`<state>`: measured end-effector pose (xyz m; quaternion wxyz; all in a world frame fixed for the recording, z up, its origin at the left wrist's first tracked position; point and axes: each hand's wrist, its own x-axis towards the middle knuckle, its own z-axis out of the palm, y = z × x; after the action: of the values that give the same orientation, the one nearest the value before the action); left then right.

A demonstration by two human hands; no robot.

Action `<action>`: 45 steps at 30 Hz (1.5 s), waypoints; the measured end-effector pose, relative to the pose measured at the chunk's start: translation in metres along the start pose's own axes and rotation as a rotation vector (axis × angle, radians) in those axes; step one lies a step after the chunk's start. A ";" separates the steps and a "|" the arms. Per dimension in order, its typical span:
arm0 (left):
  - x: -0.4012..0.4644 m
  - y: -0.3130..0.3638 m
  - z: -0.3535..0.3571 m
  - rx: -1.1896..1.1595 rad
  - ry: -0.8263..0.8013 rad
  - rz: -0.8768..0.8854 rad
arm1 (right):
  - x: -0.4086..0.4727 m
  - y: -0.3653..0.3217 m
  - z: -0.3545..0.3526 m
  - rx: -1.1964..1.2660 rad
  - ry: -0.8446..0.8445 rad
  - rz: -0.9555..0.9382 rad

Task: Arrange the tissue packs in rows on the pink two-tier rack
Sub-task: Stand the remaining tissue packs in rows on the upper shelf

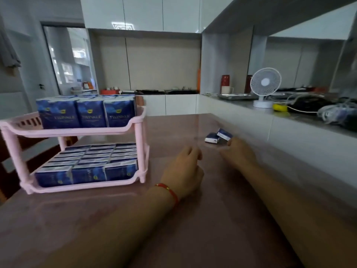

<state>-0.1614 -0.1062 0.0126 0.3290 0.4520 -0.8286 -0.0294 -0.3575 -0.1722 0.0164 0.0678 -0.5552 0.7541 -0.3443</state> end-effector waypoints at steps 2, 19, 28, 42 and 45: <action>0.004 -0.006 0.011 0.106 -0.069 0.015 | 0.021 0.018 0.002 -0.124 -0.006 0.007; 0.010 -0.022 0.020 -0.014 -0.012 0.028 | 0.127 0.057 0.025 0.138 -0.017 -0.138; 0.013 -0.028 0.016 -0.325 0.096 -0.169 | 0.000 0.002 -0.031 0.911 -0.773 -0.129; 0.011 -0.037 0.012 -0.543 0.223 -0.201 | 0.096 0.007 0.065 -0.232 -0.155 -0.228; 0.011 -0.039 0.012 -0.549 0.259 -0.194 | 0.102 0.013 0.070 -0.289 -0.125 -0.295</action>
<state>-0.1439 -0.1408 -0.0051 0.5374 0.4229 -0.6939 -0.2255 -0.3720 -0.2919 -0.0159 -0.0169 -0.6838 0.7004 -0.2039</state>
